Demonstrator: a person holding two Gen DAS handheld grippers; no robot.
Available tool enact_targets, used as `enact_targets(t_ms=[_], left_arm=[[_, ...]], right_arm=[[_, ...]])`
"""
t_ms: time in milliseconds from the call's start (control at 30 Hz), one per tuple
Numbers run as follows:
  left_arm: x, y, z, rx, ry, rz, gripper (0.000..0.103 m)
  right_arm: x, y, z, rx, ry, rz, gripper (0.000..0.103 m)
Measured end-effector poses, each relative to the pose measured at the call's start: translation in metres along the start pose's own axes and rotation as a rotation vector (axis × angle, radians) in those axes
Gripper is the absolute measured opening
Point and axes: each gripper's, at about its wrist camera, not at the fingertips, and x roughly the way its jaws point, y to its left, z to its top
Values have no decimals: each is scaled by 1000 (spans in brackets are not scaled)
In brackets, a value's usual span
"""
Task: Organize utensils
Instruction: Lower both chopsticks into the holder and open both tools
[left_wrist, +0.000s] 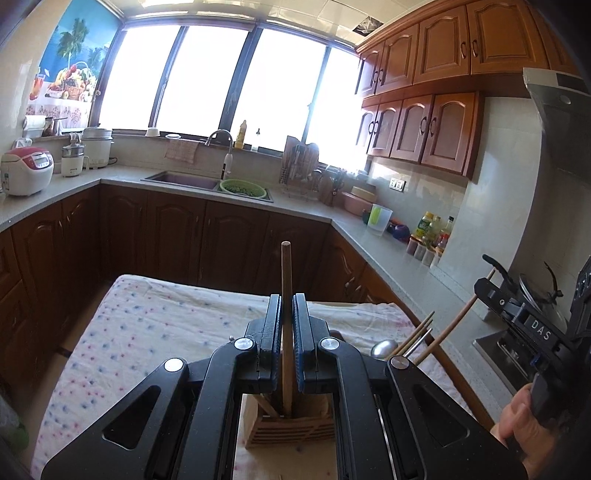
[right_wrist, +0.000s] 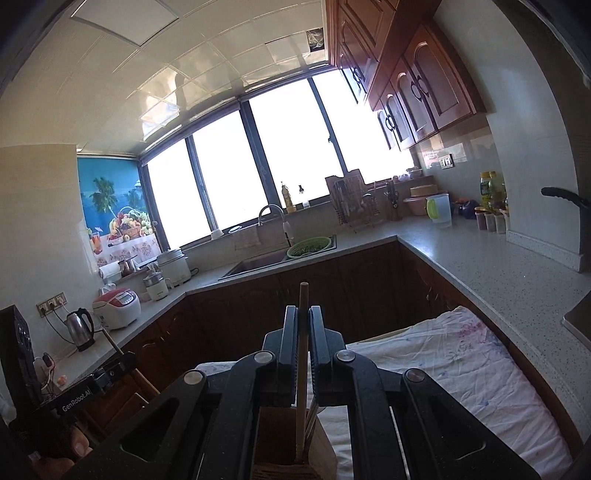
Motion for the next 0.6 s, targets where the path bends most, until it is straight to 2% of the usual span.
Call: enact_targets(t_ms=[400,600], left_arm=[[13,2,-42,9,124,-8,5],[11,3,-45,13,123,-14,5]], right_arm=[[21,-3,-44,-4,136,-4,6],[24,-1,-54,-18,158,-18,6]])
